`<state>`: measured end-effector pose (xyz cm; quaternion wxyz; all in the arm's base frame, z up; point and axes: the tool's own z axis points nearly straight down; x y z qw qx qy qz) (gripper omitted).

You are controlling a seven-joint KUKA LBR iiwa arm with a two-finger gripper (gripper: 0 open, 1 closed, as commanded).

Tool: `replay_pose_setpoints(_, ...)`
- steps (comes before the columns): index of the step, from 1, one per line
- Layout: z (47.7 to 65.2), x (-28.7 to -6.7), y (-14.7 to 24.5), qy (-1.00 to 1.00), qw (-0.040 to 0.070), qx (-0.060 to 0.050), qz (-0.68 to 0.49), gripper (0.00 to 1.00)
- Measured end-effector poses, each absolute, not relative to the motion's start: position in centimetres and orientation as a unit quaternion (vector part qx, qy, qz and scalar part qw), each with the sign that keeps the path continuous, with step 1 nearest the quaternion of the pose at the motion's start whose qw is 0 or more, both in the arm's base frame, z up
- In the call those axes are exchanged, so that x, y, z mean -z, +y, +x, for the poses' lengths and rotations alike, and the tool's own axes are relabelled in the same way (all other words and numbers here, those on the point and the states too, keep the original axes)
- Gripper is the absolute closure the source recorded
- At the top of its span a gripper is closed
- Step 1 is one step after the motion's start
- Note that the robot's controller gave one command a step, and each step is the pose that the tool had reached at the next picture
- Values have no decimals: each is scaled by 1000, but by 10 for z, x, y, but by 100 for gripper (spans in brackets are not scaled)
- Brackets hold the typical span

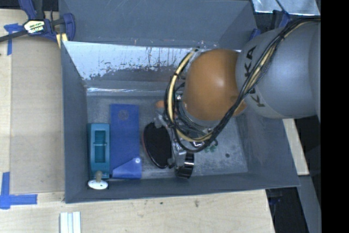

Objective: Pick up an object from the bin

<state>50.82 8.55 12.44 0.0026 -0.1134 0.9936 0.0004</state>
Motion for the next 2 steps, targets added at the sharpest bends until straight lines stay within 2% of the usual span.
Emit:
replay_pose_setpoints(1, 516, -103, 82, 1000, 4, 0, -23, 0)
replay_pose_setpoints(2, 513, -79, 113, 1000, 9, 1, 24, 100)
